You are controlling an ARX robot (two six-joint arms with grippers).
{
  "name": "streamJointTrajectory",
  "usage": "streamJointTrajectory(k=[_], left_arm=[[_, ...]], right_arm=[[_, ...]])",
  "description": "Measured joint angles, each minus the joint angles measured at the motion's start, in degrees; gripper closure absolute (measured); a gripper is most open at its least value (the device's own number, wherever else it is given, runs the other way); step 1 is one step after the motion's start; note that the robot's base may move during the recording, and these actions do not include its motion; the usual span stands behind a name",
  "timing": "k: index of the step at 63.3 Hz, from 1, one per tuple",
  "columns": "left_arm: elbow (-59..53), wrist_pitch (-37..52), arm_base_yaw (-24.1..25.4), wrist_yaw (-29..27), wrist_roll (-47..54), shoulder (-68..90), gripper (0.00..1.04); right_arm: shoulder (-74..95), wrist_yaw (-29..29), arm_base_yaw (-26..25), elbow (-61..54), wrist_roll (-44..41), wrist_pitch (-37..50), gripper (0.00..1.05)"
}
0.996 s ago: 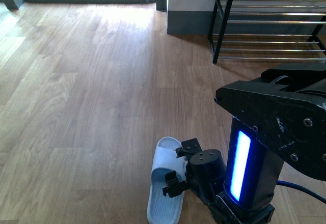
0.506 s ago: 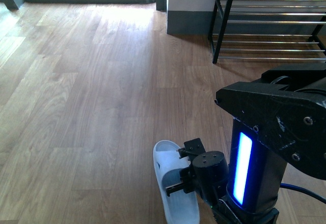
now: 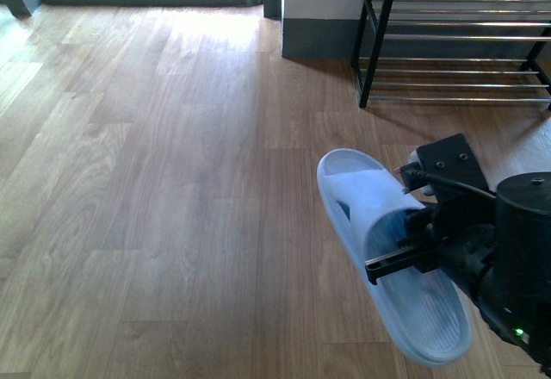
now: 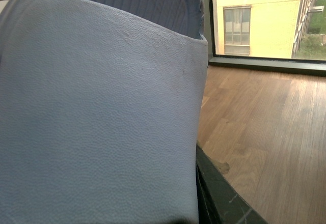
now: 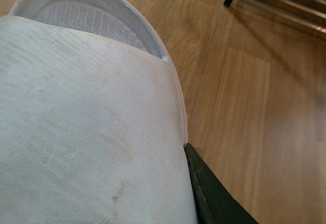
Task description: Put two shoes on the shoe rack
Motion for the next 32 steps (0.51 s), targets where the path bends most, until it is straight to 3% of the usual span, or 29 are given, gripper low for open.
streamJointTrajectory(k=[32], left_arm=[[0.0,0.0,0.0,0.0,0.0,0.0,1.03]], right_arm=[[-0.59,0.11,-0.26,-0.44,0.02,0.24,1.03]])
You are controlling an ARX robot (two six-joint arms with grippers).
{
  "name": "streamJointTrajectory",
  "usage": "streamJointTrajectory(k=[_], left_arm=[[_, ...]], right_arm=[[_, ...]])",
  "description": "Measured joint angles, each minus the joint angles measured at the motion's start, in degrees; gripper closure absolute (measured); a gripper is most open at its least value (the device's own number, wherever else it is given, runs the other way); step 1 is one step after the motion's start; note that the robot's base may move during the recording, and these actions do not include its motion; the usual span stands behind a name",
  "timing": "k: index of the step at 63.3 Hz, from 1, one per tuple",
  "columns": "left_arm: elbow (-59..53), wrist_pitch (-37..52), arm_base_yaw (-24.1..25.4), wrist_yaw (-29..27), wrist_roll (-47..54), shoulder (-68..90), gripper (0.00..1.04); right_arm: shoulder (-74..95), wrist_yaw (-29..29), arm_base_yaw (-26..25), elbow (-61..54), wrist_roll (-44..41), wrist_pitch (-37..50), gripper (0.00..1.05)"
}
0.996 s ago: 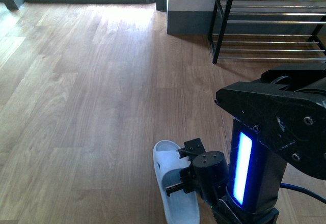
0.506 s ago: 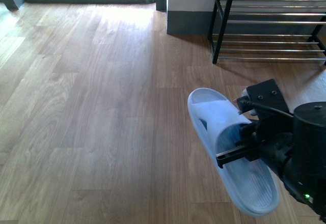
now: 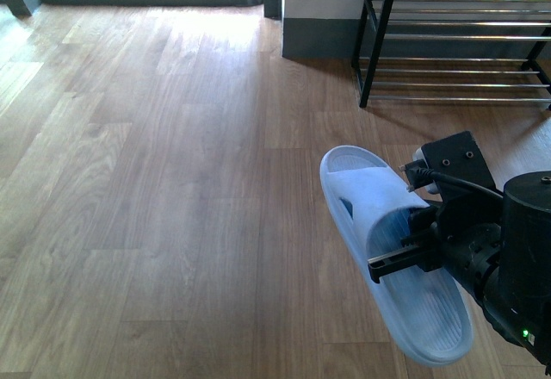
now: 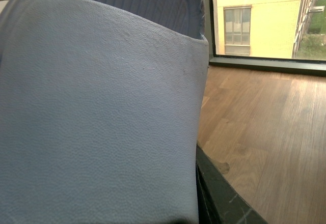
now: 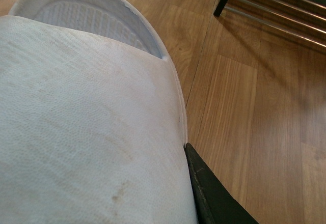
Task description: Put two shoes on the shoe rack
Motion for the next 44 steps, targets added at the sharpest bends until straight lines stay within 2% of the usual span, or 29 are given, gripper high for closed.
streamJointTrajectory(k=[44], left_arm=[[0.0,0.0,0.0,-0.02,0.0,0.0,1.03]], right_arm=[[0.0,0.02,0.0,0.0,0.0,0.0,1.03]])
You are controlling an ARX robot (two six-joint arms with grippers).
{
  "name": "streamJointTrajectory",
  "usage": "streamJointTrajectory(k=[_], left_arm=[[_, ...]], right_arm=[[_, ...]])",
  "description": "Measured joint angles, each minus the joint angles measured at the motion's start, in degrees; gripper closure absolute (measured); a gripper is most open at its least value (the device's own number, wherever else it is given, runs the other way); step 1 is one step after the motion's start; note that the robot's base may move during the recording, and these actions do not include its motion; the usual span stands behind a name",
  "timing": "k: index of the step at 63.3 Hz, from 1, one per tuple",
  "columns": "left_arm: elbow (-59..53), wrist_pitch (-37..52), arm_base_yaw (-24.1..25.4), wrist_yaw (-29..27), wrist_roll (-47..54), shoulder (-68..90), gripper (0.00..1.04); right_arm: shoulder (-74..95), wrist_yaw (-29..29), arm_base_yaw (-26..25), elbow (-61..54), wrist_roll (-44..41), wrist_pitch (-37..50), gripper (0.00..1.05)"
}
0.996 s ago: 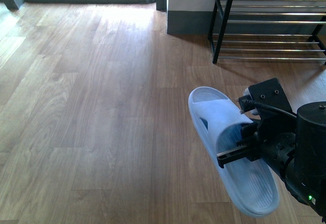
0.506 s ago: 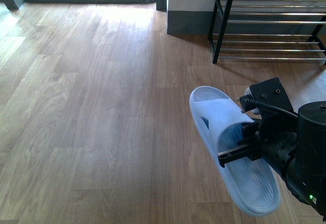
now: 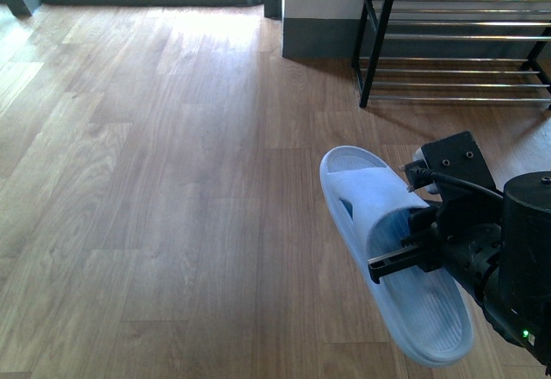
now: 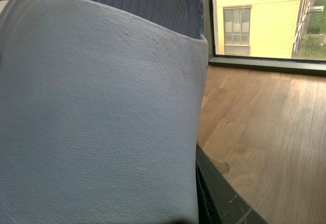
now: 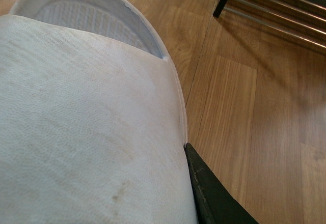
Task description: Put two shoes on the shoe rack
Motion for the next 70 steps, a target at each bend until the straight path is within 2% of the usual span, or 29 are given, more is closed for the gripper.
streamJointTrajectory(k=[20,27,36,50,58,62,70], left_arm=[[0.0,0.0,0.0,0.02,0.0,0.0,1.03],[0.0,0.0,0.0,0.04,0.02,0.0,1.03],[0.0,0.0,0.02,-0.13,0.02,-0.02,1.03],[0.0,0.0,-0.04,-0.09,0.02,-0.02,1.03],[0.0,0.0,-0.04,0.0,0.02,0.0,1.03],[0.0,0.0,-0.04,0.02,0.02,-0.02,1.03],[0.0,0.0,-0.04,0.02,0.02,0.0,1.03]], right_arm=[[-0.15,-0.24,-0.04,-0.13,-0.09,-0.09,1.03],[-17.97,-12.79,-4.7,-12.2,-2.67,-14.58,1.03],[-47.93,-18.56,-10.4,-22.99,-3.1,-28.06,1.03],[-79.78,-28.09,-19.47,-26.27,-6.19,-49.75,1.03],[-98.6,-36.5,-27.58,-26.34,-8.31,-65.66,1.03],[-110.44,-42.71,-33.68,-26.34,-9.75,-76.0,1.03],[-121.11,-50.14,-41.46,-26.82,-12.87,-84.04,1.03]])
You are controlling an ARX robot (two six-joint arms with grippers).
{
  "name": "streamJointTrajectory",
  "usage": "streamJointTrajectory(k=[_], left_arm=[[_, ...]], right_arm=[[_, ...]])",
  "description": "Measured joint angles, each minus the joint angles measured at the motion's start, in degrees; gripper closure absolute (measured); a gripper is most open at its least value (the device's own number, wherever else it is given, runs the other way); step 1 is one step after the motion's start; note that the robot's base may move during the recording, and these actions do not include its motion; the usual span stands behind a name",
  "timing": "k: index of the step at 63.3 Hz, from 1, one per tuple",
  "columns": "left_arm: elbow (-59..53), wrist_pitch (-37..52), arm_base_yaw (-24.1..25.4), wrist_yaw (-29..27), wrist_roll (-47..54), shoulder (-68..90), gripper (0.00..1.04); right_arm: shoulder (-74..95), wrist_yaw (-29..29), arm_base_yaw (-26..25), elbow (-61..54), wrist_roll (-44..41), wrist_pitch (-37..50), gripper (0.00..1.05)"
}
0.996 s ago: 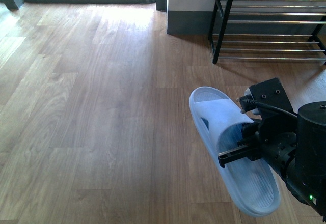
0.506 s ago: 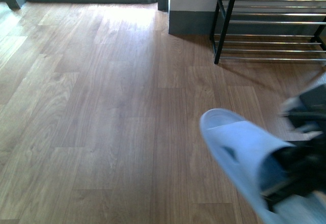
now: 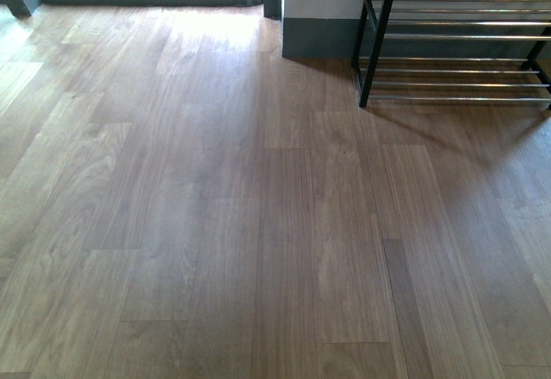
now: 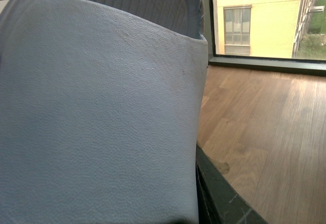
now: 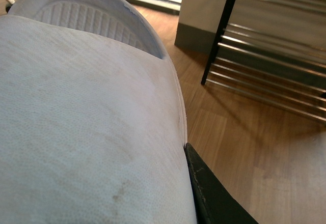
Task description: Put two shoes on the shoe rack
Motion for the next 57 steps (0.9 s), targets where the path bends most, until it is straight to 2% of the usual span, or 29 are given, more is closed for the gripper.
streamJointTrajectory(k=[10,57], left_arm=[[0.0,0.0,0.0,0.0,0.0,-0.02,1.03],[0.0,0.0,0.0,0.0,0.0,-0.02,1.03]], right_arm=[[-2.54,-1.16,-2.75,-0.52,-2.01,-1.22,1.03],[-2.67,-1.36,-2.84,-0.59,-2.86,-1.27,1.03]])
